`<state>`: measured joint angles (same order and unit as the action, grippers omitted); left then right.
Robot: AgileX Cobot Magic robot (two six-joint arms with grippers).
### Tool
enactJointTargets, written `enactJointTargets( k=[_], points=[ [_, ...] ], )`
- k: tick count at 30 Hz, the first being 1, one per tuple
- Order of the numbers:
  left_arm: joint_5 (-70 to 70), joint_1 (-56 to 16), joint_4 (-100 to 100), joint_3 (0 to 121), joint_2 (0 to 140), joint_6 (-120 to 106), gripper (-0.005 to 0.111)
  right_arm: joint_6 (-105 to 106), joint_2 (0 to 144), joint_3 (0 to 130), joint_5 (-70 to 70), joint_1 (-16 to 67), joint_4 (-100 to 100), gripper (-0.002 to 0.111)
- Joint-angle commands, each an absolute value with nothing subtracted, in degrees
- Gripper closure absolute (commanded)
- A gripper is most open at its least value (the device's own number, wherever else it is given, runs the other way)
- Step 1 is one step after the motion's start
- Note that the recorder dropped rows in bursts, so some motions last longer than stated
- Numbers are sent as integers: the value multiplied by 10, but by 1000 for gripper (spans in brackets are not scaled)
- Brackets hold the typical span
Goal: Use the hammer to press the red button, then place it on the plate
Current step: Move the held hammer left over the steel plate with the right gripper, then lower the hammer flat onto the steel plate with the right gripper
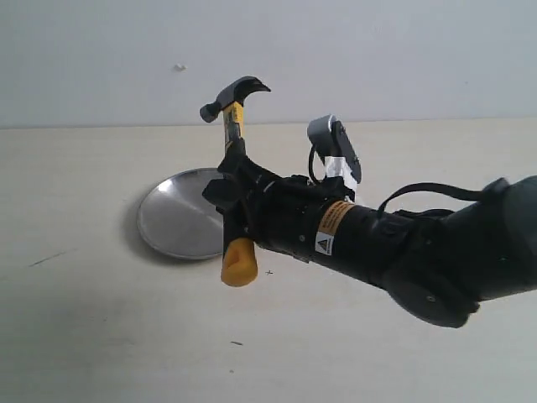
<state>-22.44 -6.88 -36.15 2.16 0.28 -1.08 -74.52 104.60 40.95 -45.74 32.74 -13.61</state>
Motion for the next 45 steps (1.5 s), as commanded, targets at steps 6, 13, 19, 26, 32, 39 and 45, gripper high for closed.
enactJointTargets(
  k=[6,13,19,26,32,39,45],
  points=[
    [-224,-68,-364,21,0,-14,104,-721,1144,510,-546,372,-35,108],
    [-224,-68,-364,21,0,-14,104,-721,1198,579,-484,380,-30,108],
    [-224,-68,-364,21,0,-14,104,-716,1210,599,-421,380,-16,108],
    [-224,-68,-364,21,0,-14,104,-705,1210,612,-360,380,4,108],
    [-224,-68,-362,21,0,-14,104,-694,1211,661,-304,380,3,108],
    [-224,-68,-362,21,0,-14,104,-690,1235,693,-286,380,6,108],
    [-224,-68,-362,21,0,-14,104,-711,1272,720,-273,380,6,108]
  ],
)
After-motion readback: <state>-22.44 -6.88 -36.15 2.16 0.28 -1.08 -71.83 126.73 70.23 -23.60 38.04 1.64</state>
